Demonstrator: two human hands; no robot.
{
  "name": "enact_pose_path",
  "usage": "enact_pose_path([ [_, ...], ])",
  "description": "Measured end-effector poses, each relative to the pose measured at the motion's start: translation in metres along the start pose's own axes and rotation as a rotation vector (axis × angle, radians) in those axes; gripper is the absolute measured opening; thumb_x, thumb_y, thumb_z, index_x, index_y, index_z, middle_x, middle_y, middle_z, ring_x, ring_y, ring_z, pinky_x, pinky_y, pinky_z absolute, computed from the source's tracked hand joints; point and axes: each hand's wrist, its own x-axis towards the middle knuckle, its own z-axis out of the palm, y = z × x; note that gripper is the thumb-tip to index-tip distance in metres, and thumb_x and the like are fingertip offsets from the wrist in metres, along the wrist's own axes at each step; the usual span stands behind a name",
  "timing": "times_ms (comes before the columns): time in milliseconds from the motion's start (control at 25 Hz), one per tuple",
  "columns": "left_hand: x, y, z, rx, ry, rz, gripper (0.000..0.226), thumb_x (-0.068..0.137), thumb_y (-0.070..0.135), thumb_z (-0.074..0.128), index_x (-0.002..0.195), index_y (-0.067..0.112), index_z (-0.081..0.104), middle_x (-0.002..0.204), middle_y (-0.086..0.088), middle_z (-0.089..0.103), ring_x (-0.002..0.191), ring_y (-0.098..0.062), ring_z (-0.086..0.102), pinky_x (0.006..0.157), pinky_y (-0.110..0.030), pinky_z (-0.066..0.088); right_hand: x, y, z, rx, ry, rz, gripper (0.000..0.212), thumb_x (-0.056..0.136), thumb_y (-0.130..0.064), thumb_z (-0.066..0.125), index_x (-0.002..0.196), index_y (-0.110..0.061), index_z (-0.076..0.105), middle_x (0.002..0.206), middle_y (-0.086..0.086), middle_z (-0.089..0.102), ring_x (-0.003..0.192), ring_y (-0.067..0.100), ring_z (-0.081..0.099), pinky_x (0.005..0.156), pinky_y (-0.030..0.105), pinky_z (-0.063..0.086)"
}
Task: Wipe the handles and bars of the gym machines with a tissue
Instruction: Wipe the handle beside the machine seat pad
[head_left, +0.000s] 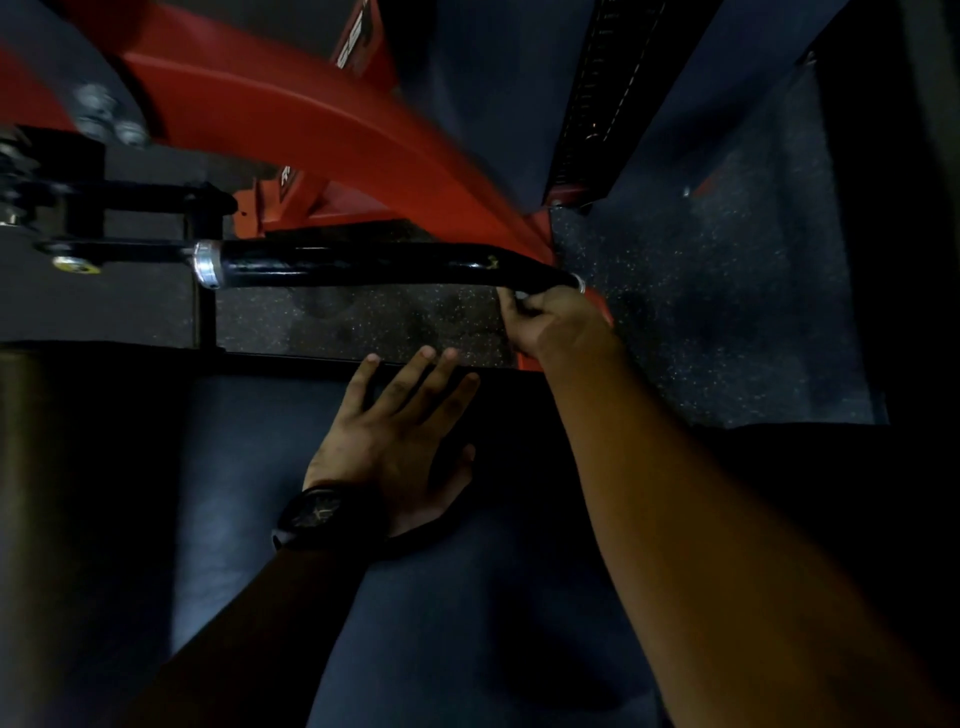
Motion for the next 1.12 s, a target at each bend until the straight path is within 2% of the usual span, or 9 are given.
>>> enact_pose_path([
  [240,-0.001,0.000,0.002,0.020,-0.019,0.000,0.069,0.090,0.057,0.032,0.151,0.023,0.035,0.160,-0.003,0.027,0.148,-0.020,0.023,0.118,-0.056,0.012,-0.023,0.004,0.005,-0.188,-0.099,0.133,0.038,0.098,0.015,0.031,0.135,0.015,0.040,0.139,0.033,0.048,0.128,0.044,0.051,0.082,0.036,0.058],
  [440,0.000,0.000,0.000,0.004,-0.027,-0.008,0.069,0.091,0.057,0.033,0.151,0.023,0.034,0.161,-0.003,0.025,0.149,-0.020,0.020,0.118,-0.056,0.013,-0.031,0.006,0.004,-0.267,-0.115,0.058,0.038,0.099,0.013,0.033,0.137,0.016,0.038,0.141,0.033,0.045,0.129,0.040,0.051,0.078,0.033,0.059],
  [560,0.000,0.000,-0.002,-0.002,-0.040,-0.003,0.069,0.091,0.057,0.033,0.151,0.023,0.034,0.161,-0.004,0.025,0.149,-0.020,0.020,0.118,-0.056,0.012,-0.039,0.004,0.008,-0.153,-0.110,0.136,0.022,0.100,0.010,0.033,0.119,0.017,0.044,0.123,0.040,0.047,0.123,0.047,0.053,0.093,0.033,0.055],
  [680,0.000,0.000,-0.001,-0.003,-0.016,-0.002,0.068,0.091,0.057,0.033,0.151,0.023,0.035,0.161,-0.004,0.026,0.149,-0.021,0.021,0.118,-0.056,0.012,-0.051,0.000,0.010,-0.351,-0.051,0.115,0.016,0.098,0.004,0.050,0.109,0.013,0.057,0.105,0.033,0.058,0.103,0.040,0.064,0.081,0.025,0.059],
  [800,0.000,0.000,-0.001,-0.010,-0.014,-0.005,0.068,0.091,0.056,0.034,0.150,0.023,0.036,0.160,-0.004,0.027,0.149,-0.021,0.022,0.118,-0.055,0.011,-0.049,0.000,0.007,-0.572,0.053,-0.065,0.010,0.090,0.001,0.064,0.083,0.008,0.063,0.087,0.020,0.066,0.076,0.023,0.068,0.062,0.018,0.059],
  [880,0.000,0.000,0.000,-0.003,-0.011,-0.008,0.068,0.091,0.056,0.035,0.150,0.023,0.036,0.160,-0.003,0.027,0.149,-0.020,0.021,0.118,-0.055,0.009,-0.047,-0.002,0.013,-0.759,0.161,-0.326,0.016,0.089,-0.003,0.066,0.074,0.000,0.062,0.074,0.012,0.063,0.065,0.012,0.065,0.054,0.014,0.052],
  [960,0.000,0.000,0.000,-0.007,-0.013,-0.008,0.068,0.091,0.056,0.035,0.150,0.023,0.036,0.160,-0.003,0.027,0.149,-0.021,0.021,0.119,-0.055,0.009,-0.049,-0.005,0.026,-1.303,0.220,-0.605,0.021,0.096,-0.006,0.059,0.075,-0.005,0.056,0.074,0.009,0.056,0.067,0.011,0.057,0.060,0.017,0.046],
  [1000,0.000,0.000,0.000,-0.006,-0.013,-0.009,0.068,0.091,0.056,0.034,0.151,0.023,0.036,0.160,-0.004,0.027,0.149,-0.021,0.020,0.119,-0.055,0.009,-0.051,-0.006,0.036,-1.521,0.147,-0.712,0.016,0.095,-0.010,0.058,0.080,-0.004,0.060,0.078,0.007,0.058,0.071,0.013,0.058,0.064,0.021,0.045],
  [1120,0.000,0.000,0.001,-0.010,-0.011,-0.016,0.068,0.091,0.056,0.034,0.151,0.024,0.035,0.161,-0.003,0.026,0.149,-0.020,0.020,0.119,-0.056,0.008,-0.060,0.000,0.065,-1.672,-0.304,-0.693,0.012,0.087,-0.017,0.066,0.093,-0.011,0.075,0.087,-0.003,0.072,0.079,0.002,0.067,0.065,0.014,0.047],
])
